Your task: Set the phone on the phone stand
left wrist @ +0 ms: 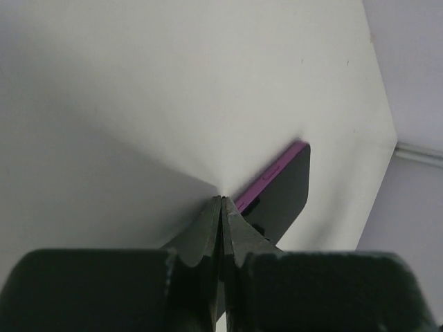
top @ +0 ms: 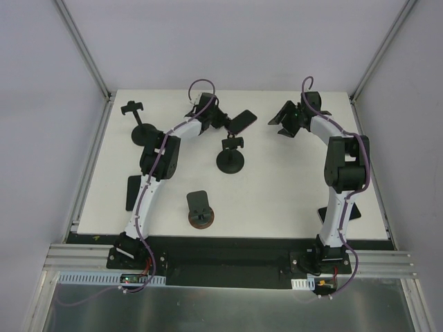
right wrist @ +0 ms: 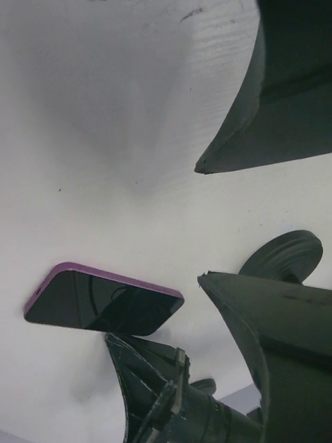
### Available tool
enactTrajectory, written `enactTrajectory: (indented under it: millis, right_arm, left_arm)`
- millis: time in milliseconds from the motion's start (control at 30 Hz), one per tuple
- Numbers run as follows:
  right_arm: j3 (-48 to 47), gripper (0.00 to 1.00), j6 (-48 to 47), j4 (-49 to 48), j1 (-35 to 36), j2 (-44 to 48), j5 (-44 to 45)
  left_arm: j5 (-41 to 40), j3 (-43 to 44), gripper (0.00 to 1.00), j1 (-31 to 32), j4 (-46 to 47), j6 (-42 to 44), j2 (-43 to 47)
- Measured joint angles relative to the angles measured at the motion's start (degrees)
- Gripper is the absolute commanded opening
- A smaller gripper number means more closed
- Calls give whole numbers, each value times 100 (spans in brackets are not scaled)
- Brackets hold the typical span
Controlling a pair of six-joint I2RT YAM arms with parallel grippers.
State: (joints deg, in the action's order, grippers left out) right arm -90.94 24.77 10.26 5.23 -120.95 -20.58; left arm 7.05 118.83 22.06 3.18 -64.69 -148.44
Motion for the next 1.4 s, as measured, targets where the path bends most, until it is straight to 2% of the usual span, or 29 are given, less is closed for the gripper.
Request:
enactTrajectory:
  millis: [33, 67, 133, 233, 367, 400, 567, 633, 667, 700, 800, 967, 1033, 1233, 1367, 1400]
  right_arm:
    - [-4, 73, -33, 87, 0, 0, 48]
    - [-13, 82, -87, 192, 0, 0, 94]
    - [-22, 91, -199, 391, 17, 0, 234]
    - [-81, 98, -442, 734, 72, 0, 479]
    - [-236, 100, -855, 1132, 219, 0, 654]
    - [-352, 97, -1008, 1287, 269, -28, 667]
    - [-1707, 96, -1755, 1998, 490, -533, 723]
    - [-2393, 96, -2096, 2284, 560, -855, 772]
    - [-2715, 96, -2256, 2404, 586, -1016, 776]
    - [-3047, 96, -2391, 2577, 612, -1193, 774]
    - [-3711, 96, -2632, 2861, 691, -1589, 817]
    - [-3965, 96, -2817, 3248, 876, -1882, 1051]
    - [-4000, 96, -2846, 3314, 970, -1941, 1137]
    - [-4439, 96, -2872, 3528, 1224, -2286, 1255]
    - [-4638, 96, -2874, 3687, 1316, -2487, 1434]
    - [-4656, 96, -2885, 3729, 1340, -2524, 1532]
  left_arm:
    - [2, -146, 0, 46, -4, 4, 90]
    - [24, -339, 0, 105, -20, 35, 229]
    - [107, -608, 0, 249, -116, 103, 428]
    - [341, -791, 0, 483, -157, 142, 544]
    - [597, -883, 0, 728, -173, 273, 597]
    - [654, -925, 0, 774, -177, 293, 623]
    - [680, -1687, 1, 752, -68, 481, 1115]
    - [662, -2277, 15, 597, 162, 627, 1491]
    - [660, -2603, 27, 487, 356, 710, 1681]
    - [658, -2924, 45, 365, 568, 765, 1873]
    - [603, -3663, 62, 17, 1082, 887, 2337]
    - [581, -3967, 77, -181, 1572, 1139, 2623]
    - [601, -4022, 81, -131, 1722, 1248, 2702]
    - [557, -4529, 83, -52, 2059, 1613, 3204]
    - [415, -4765, 98, -55, 2184, 1790, 3526]
    - [365, -4824, 98, -61, 2221, 1805, 3611]
